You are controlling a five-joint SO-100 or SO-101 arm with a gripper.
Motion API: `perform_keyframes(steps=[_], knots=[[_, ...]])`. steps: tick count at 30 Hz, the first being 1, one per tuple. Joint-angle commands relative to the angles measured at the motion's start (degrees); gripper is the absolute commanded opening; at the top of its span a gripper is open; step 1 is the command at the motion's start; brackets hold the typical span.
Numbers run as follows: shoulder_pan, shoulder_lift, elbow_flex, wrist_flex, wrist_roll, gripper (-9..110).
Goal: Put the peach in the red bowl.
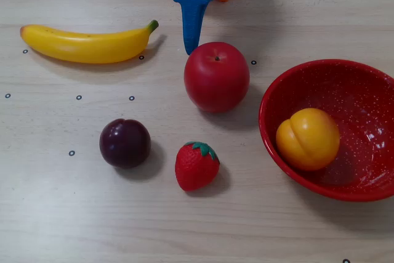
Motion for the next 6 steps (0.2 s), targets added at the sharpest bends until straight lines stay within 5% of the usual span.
perform_keyframes(steps=[1,6], knots=[[-0.4,0.7,0.4,-0.3,-0.2,0],[-0.4,0.7,0.4,-0.3,-0.2,0]])
